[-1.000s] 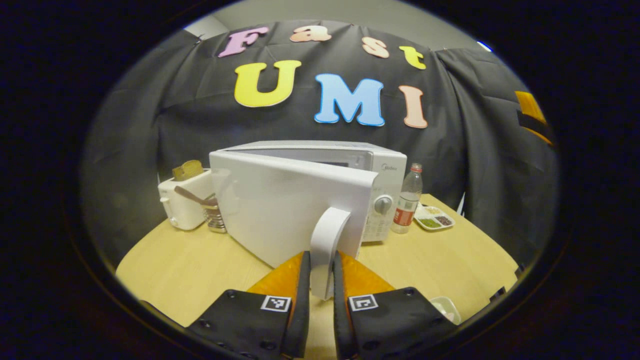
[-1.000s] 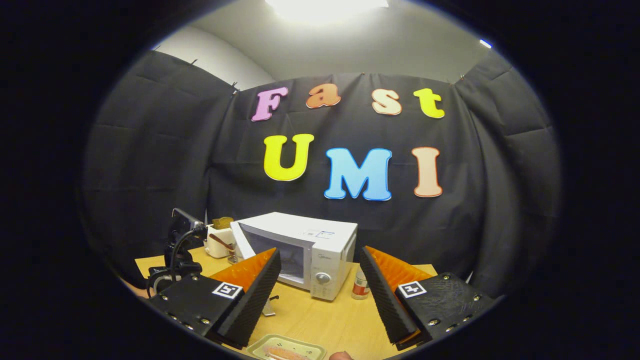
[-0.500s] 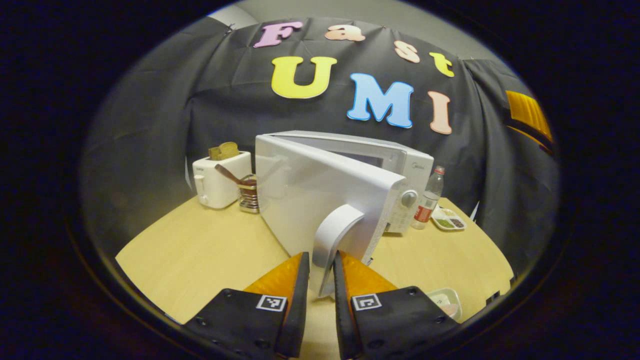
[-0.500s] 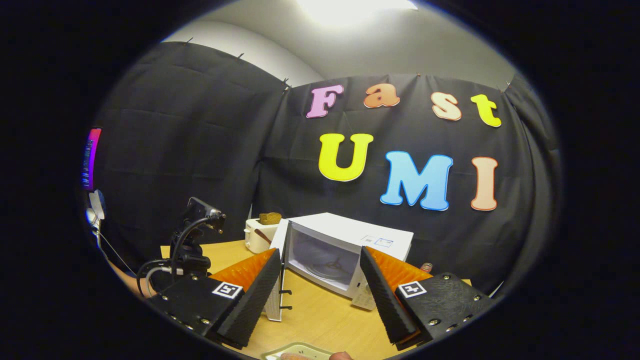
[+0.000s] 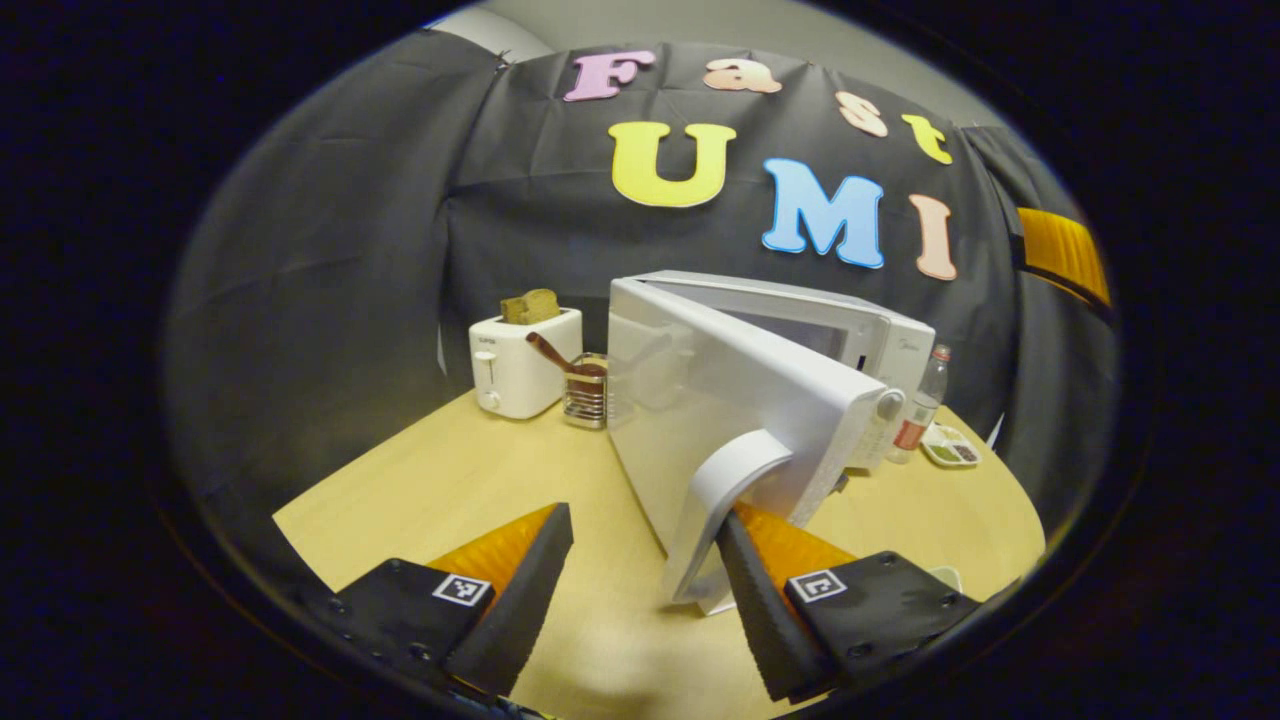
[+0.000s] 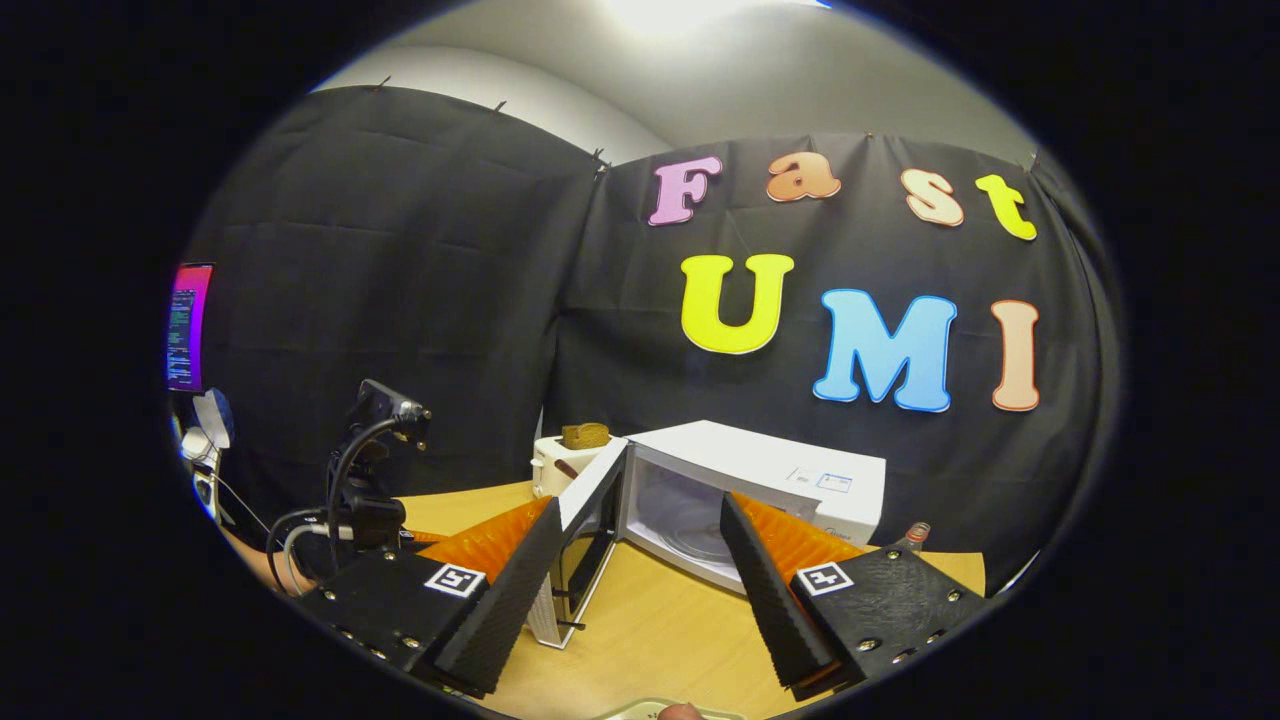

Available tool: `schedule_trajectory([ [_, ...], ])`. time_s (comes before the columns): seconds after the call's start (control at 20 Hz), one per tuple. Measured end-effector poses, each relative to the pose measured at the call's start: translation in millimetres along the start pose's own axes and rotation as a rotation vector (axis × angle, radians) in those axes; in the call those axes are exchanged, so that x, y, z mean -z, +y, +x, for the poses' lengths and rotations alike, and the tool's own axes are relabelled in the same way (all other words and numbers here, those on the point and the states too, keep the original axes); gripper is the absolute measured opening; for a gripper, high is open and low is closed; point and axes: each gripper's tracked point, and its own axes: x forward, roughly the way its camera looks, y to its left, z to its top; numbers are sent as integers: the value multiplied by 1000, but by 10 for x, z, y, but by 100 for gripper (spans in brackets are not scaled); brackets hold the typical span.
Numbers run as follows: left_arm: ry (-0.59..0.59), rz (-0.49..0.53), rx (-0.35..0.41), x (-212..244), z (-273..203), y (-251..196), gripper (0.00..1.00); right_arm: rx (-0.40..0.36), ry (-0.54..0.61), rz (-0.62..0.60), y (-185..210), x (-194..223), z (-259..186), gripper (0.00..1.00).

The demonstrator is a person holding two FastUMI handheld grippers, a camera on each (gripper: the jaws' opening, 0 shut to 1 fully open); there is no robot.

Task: Open the microwave oven with the left hand, put the food in, and close the microwave oven.

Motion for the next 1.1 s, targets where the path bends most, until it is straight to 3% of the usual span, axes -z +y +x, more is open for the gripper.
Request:
schedule_trajectory([
  [0.4,-13,-15,7,37,-58,597,99,0,37,-15,185,91,152,98],
  [0.9,-5,-29,81,33,-91,1217,100,127,126,-56,62,321,308,97],
  [1.0,-5,-22,41,58,-187,1364,100,134,140,-62,32,376,301,97],
  [1.1,-11,-17,-64,56,-304,1681,100,135,155,-60,-39,441,289,98],
])
